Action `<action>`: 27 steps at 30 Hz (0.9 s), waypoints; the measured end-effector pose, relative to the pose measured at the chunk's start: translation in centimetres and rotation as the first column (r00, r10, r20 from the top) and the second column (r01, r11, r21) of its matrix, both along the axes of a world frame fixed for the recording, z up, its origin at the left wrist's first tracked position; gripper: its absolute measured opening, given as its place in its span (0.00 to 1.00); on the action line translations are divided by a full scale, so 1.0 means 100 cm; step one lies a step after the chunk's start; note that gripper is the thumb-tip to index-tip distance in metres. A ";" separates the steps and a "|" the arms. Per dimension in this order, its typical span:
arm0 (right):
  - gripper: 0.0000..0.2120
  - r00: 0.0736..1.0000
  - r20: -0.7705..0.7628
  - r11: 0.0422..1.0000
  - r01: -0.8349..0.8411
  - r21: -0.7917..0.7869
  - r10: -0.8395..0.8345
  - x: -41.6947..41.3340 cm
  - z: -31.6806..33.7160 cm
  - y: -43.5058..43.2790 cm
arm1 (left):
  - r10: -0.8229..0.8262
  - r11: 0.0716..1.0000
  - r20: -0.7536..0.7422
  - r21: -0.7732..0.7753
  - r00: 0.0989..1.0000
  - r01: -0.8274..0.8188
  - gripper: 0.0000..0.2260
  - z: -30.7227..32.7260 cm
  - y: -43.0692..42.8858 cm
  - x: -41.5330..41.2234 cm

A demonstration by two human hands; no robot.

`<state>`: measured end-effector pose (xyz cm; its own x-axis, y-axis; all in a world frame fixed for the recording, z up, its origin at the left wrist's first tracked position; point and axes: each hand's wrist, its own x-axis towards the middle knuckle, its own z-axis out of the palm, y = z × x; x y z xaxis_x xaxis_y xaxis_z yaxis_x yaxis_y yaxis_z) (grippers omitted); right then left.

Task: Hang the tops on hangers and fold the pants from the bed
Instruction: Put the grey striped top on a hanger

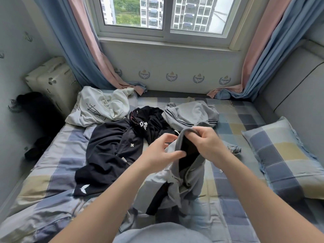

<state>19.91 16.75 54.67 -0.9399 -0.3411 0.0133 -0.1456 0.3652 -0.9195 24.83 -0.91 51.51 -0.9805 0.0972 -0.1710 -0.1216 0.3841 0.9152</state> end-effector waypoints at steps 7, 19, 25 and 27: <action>0.10 0.994 -0.067 0.987 -0.082 0.138 0.092 -0.001 0.009 0.003 | 0.129 0.971 -0.222 -0.171 0.966 -0.169 0.07 -0.006 0.012 0.001; 0.09 0.966 -0.143 0.741 0.258 0.620 -0.217 -0.012 -0.079 0.058 | 0.334 0.942 -0.200 0.062 0.921 -0.328 0.09 -0.009 -0.015 -0.011; 0.11 0.952 0.004 0.867 0.279 0.413 -0.308 -0.015 -0.081 0.068 | 0.370 0.928 -0.121 0.099 0.921 -0.360 0.12 -0.014 -0.016 -0.013; 0.12 0.962 0.154 0.968 0.202 0.146 -0.224 -0.003 -0.068 0.070 | 0.373 0.926 -0.069 0.085 0.925 -0.367 0.14 -0.017 -0.023 -0.016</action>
<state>19.60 23.79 47.84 -0.9758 -0.1209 -0.1820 0.1014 0.4868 -0.8676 23.23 -3.20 49.79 -0.9593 -0.2662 -0.0937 -0.1655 0.2619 0.9508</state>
